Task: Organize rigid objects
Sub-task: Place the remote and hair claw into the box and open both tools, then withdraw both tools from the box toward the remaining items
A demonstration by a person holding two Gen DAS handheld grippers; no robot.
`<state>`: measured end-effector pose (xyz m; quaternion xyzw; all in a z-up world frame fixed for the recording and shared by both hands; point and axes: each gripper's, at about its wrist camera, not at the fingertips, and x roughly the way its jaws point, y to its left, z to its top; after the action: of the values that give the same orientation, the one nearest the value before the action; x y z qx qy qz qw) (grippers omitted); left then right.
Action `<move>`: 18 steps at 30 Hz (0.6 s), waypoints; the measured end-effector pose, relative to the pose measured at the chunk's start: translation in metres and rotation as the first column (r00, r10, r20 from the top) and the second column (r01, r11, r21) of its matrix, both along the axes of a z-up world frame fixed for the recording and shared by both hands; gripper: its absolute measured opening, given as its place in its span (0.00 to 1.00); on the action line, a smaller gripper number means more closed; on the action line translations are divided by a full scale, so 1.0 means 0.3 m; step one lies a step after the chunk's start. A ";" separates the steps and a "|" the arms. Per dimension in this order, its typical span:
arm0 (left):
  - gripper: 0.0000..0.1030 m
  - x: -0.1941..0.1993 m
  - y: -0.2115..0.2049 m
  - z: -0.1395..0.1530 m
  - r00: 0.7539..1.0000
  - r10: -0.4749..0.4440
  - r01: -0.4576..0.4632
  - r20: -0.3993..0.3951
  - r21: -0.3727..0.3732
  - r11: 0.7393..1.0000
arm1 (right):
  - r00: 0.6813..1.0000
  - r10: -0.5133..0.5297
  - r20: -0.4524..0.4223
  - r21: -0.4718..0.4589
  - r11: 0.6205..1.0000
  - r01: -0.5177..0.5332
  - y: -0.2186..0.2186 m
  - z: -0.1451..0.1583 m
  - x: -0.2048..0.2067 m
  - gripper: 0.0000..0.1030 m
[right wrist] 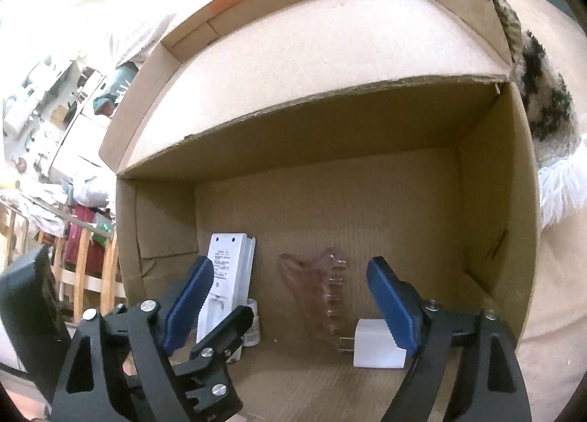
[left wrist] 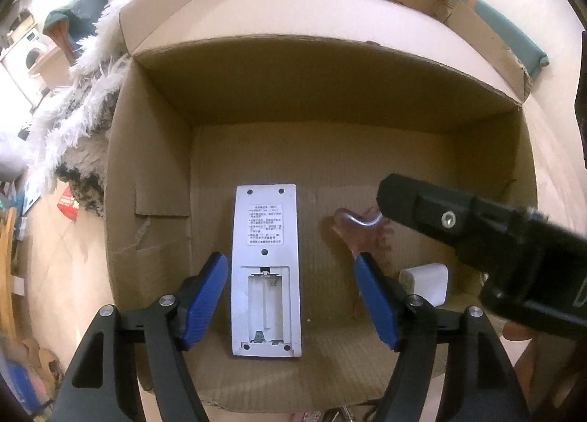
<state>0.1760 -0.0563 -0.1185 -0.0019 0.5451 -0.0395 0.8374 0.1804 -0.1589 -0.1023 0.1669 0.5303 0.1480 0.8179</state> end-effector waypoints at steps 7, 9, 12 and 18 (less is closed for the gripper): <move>0.68 -0.034 -0.008 0.034 1.000 0.002 -0.002 0.020 0.007 1.000 | 1.000 0.002 0.002 0.017 1.000 -0.003 -0.077 -0.004 0.043 0.88; 0.68 -0.051 -0.009 0.051 1.000 0.006 -0.006 0.030 0.001 1.000 | 1.000 0.002 0.010 0.030 1.000 -0.002 -0.098 0.001 0.031 0.88; 0.68 -0.072 0.002 0.081 0.999 0.003 -0.003 0.047 0.003 1.000 | 1.000 0.005 0.029 0.033 0.999 -0.006 -0.109 0.021 0.011 0.88; 0.67 -0.122 0.034 0.134 0.998 0.017 -0.017 0.063 -0.006 1.000 | 0.997 0.006 0.074 0.020 1.000 -0.007 -0.135 0.078 -0.050 0.88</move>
<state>0.1393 -0.0462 -0.0782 -0.0076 0.5183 -0.0340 0.8545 0.1654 -0.1994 -0.0789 0.1681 0.4988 0.1623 0.8346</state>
